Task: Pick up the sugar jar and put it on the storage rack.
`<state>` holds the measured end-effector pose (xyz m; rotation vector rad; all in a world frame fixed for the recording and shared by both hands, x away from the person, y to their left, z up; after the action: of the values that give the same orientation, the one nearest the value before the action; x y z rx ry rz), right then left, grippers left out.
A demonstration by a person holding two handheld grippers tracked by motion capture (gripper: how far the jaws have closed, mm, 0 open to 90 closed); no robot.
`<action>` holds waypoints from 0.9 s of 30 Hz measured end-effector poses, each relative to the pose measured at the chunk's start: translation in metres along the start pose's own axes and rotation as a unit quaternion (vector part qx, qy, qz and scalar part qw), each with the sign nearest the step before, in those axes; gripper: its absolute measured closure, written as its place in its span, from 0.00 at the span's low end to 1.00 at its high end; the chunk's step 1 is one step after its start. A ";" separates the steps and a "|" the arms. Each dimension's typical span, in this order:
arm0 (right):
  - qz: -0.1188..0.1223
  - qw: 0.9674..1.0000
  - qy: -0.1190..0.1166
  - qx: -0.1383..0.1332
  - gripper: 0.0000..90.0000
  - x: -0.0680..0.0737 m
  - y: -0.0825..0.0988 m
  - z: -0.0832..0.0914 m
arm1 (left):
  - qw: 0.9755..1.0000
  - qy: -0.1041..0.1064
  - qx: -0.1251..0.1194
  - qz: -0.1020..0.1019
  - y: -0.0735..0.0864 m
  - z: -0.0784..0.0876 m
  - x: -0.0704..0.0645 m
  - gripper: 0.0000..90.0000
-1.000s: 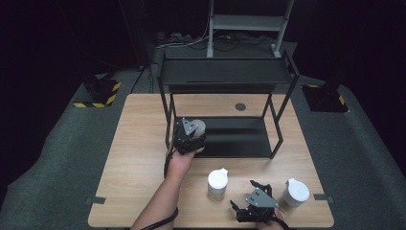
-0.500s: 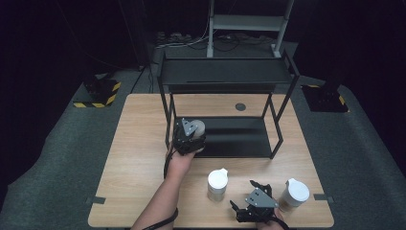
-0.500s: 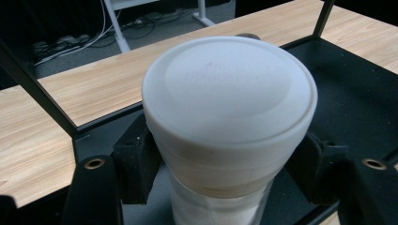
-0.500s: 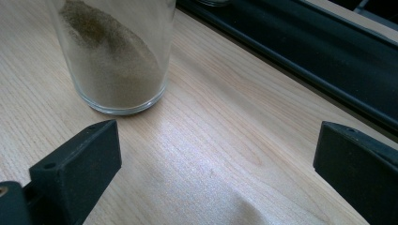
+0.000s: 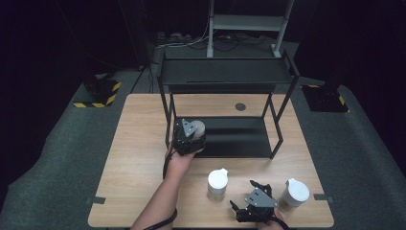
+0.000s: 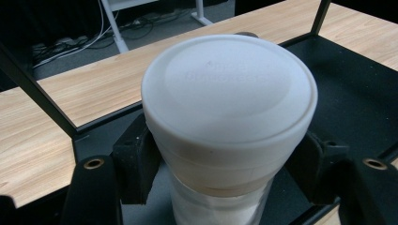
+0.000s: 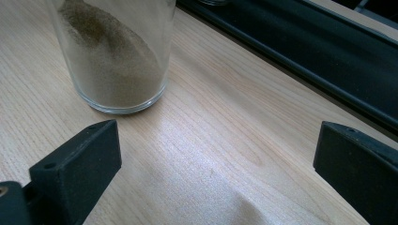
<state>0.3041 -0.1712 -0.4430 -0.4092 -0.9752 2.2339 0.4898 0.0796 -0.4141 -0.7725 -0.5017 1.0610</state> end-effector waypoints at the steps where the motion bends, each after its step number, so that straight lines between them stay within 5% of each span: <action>1: 0.000 1.000 0.000 0.000 0.01 0.000 0.000 0.000 | 1.000 0.001 -0.001 0.001 0.000 0.000 0.000 0.37; 15: 0.000 1.000 -0.001 0.002 0.01 0.000 0.000 0.000 | 1.000 0.000 -0.010 0.007 -0.006 0.003 -0.001 0.25; 27: 0.001 1.000 0.000 0.003 0.01 0.000 0.000 -0.001 | 1.000 0.000 -0.019 -0.009 -0.015 0.012 -0.002 0.15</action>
<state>0.3042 -0.1706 -0.4433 -0.4068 -0.9678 2.2391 0.4886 0.0774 -0.3948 -0.8005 -0.5299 1.0379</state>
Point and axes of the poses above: each handheld gripper's, and its own axes: z roughly backward along the jaws, y roughly out of its underside, x roughly to its left, the point moved 2 cm from there along -z, roughly forward along the jaws, and after that the axes turned 6 degrees about -y, right-handed, at the moved point
